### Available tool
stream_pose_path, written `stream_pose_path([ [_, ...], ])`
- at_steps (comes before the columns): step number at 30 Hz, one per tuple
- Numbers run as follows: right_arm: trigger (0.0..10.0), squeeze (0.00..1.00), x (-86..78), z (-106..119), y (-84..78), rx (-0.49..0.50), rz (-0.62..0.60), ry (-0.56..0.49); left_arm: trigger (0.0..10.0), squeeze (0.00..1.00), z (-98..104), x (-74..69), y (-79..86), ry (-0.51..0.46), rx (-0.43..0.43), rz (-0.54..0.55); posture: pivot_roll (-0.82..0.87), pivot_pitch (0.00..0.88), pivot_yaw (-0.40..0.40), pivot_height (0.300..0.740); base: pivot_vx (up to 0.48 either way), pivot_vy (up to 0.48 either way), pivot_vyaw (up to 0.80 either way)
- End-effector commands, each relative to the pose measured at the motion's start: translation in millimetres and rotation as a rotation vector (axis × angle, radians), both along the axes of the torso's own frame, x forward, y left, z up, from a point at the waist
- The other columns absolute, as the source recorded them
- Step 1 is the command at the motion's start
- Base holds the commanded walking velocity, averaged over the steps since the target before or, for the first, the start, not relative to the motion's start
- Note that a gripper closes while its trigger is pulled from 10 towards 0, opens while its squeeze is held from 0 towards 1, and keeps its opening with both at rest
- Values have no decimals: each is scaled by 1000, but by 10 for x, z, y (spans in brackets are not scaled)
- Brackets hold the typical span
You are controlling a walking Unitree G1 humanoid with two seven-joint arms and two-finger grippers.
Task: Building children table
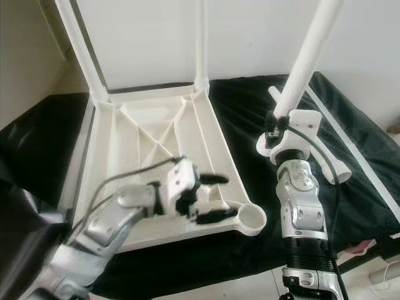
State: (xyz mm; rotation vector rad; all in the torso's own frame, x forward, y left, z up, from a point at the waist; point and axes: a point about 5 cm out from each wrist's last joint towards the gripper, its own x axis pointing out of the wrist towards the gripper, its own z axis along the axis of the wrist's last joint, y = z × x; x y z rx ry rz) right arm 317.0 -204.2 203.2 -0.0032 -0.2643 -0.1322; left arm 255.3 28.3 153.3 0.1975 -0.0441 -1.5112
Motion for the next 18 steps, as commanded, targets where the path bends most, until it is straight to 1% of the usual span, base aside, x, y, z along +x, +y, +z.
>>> stream_pose_path([
  [1,10000,0,14,38,12,3,4,-14,10000,0,-22,-75,29,9,46,-69,-49,11,-13,740,0,0,0],
  [2,10000,0,14,38,12,3,4,-14,10000,0,-22,-75,29,9,46,-69,-49,11,-13,740,0,0,0],
  [3,10000,0,12,38,11,1,5,-15,10000,0,-110,-103,88,26,115,-86,-49,10,-10,740,0,0,0],
  [4,10000,0,12,38,11,1,5,-15,10000,0,-110,-103,88,26,115,-86,-49,10,-10,740,0,0,0],
  [6,10000,0,16,36,12,0,4,-15,10000,0,-180,-100,122,-19,169,-82,-49,10,-10,740,0,0,0],
  [7,10000,0,18,36,12,1,4,-14,10000,0,-189,-98,127,-33,178,-80,-49,10,-10,740,0,0,0],
  [8,10000,0,20,38,17,1,6,-15,10000,0,-230,-76,126,-24,203,-61,-48,9,-9,740,0,0,0],
  [9,10000,0,20,38,17,1,6,-15,10000,0,-230,-76,126,-24,203,-61,-48,9,-9,740,0,0,0],
  [10,10000,0,25,40,23,0,8,-16,10000,0,-281,-48,123,-10,238,-37,-47,8,-9,740,0,0,0],
  [11,10000,0,25,40,23,0,8,-16,10000,0,-281,-48,123,-10,238,-37,-47,8,-9,740,0,0,0],
  [12,10000,0,28,42,27,0,10,-16,10000,0,-318,-29,122,-2,263,-20,-47,8,-9,740,0,0,0],
  [13,10000,0,33,40,30,-4,10,-14,10000,0,-394,50,117,1,304,44,-47,7,-8,740,0,0,0],
  [14,10000,0,37,39,31,-7,9,-13,10000,0,-441,100,115,0,329,85,-47,7,-8,740,0,0,0],
  [15,10000,0,41,38,34,-7,9,-12,10000,0,-477,205,99,-10,347,167,-47,7,-7,740,0,0,0],
  [16,10000,0,43,37,37,-7,9,-12,10000,0,-496,271,87,-18,357,221,-47,7,-7,740,0,0,0],
  [18,10000,0,47,39,42,-5,9,-13,10000,0,-494,352,68,-13,361,282,-47,7,-7,740,0,0,0],
])
